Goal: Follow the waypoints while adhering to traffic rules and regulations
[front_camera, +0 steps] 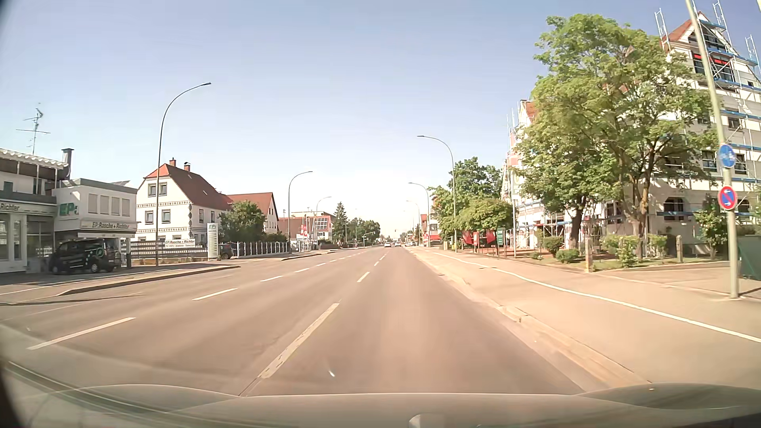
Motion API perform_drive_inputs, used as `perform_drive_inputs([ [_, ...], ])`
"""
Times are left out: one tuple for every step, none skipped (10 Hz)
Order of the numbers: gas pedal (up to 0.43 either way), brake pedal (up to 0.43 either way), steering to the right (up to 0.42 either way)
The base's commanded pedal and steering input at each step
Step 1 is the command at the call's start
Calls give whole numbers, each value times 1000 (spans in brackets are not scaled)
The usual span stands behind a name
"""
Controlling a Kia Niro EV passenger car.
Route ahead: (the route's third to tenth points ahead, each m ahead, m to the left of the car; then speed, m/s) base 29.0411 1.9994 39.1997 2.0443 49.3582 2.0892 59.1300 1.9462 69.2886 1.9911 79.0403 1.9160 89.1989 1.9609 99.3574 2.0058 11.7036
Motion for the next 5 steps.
perform_drive_inputs([
  [157,0,-2],
  [157,0,-2],
  [157,0,-3],
  [157,0,-5],
  [157,0,-8],
])
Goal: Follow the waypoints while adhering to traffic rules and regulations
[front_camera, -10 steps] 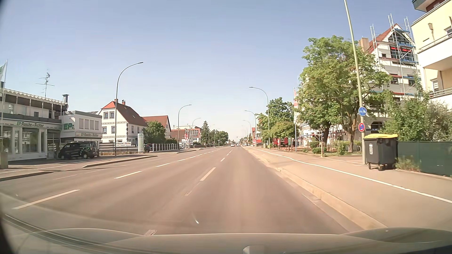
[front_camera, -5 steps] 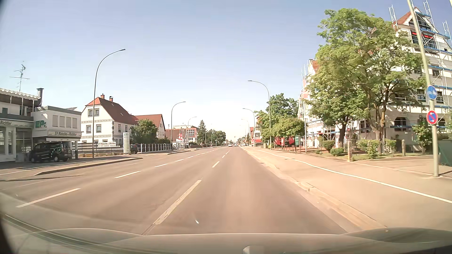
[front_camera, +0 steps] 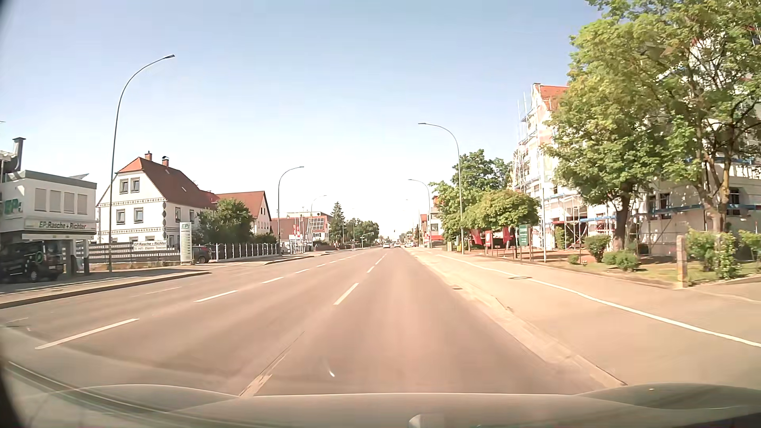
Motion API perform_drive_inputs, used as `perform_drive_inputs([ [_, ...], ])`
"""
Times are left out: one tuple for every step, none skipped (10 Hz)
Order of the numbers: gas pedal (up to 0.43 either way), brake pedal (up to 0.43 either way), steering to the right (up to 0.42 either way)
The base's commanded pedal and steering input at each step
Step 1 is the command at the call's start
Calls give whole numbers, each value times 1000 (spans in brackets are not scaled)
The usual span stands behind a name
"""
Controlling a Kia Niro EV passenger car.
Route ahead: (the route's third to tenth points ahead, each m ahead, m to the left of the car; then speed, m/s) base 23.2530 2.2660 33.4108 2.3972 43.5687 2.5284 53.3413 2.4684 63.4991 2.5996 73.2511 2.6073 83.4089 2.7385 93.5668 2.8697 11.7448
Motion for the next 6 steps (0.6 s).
perform_drive_inputs([
  [157,0,-9],
  [157,0,-9],
  [157,0,-9],
  [157,0,-7],
  [157,0,-6],
  [157,0,-3],
])
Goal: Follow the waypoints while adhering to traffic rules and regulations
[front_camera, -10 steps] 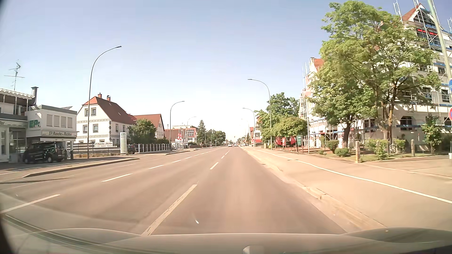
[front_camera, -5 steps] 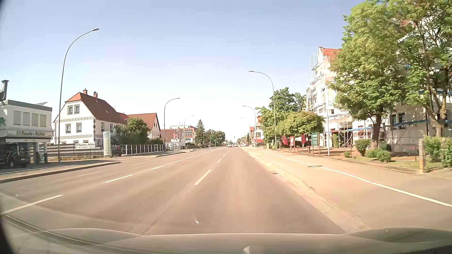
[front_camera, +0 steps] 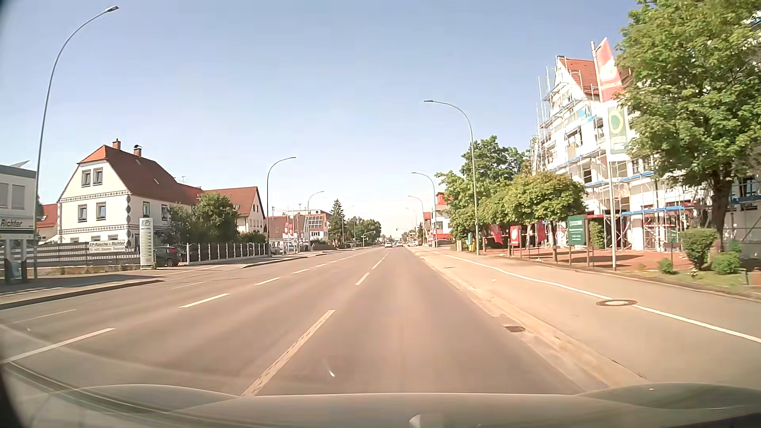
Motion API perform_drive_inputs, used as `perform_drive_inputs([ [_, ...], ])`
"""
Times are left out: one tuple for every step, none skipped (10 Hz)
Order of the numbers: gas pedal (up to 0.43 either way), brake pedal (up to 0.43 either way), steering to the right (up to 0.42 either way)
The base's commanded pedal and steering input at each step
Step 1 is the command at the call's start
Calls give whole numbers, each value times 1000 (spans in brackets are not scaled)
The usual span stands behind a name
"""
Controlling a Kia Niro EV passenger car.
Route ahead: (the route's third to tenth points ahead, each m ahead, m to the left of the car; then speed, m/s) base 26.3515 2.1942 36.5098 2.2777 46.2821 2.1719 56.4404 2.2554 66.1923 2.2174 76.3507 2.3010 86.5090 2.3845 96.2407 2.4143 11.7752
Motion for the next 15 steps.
perform_drive_inputs([
  [157,0,-2],
  [157,0,-2],
  [157,0,-2],
  [157,0,-2],
  [157,0,-3],
  [157,0,-3],
  [157,0,-3],
  [138,0,-4],
  [138,0,-5],
  [130,0,-5],
  [79,0,-6],
  [0,0,-6],
  [0,0,-6],
  [0,0,-6],
  [0,0,-6],
])
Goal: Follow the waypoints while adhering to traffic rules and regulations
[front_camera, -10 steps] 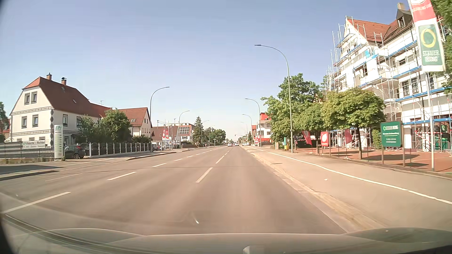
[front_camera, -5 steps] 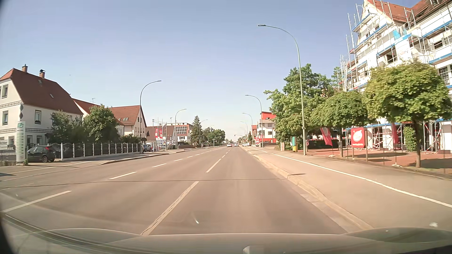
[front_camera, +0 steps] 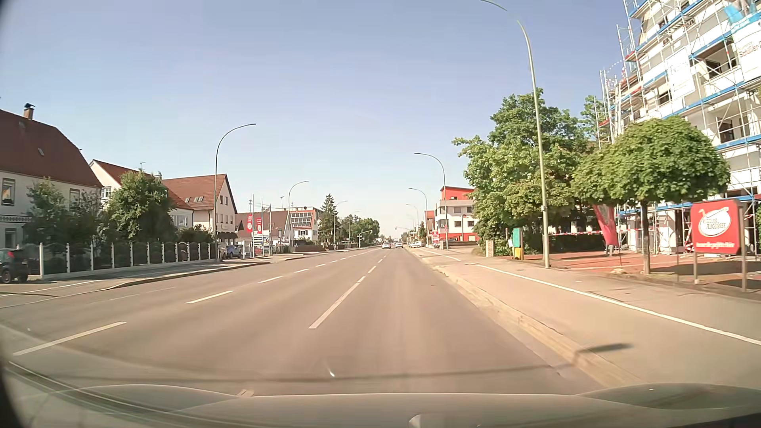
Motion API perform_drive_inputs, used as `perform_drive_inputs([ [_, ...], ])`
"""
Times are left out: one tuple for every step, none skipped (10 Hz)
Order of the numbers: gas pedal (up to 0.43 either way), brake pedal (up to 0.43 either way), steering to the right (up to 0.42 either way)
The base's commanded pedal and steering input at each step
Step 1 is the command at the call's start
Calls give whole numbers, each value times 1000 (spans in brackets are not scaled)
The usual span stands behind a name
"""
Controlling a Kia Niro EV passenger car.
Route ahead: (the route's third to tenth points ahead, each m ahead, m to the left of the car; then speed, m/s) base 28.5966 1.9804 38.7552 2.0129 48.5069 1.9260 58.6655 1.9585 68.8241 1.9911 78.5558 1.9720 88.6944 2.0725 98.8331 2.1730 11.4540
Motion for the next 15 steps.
perform_drive_inputs([
  [0,0,-6],
  [0,0,-7],
  [0,0,-6],
  [0,0,-3],
  [0,0,-2],
  [0,0,-2],
  [0,0,-2],
  [0,0,-2],
  [0,0,-2],
  [0,0,-3],
  [0,0,-3],
  [0,0,-4],
  [0,0,-5],
  [0,0,-7],
  [0,0,-8],
])
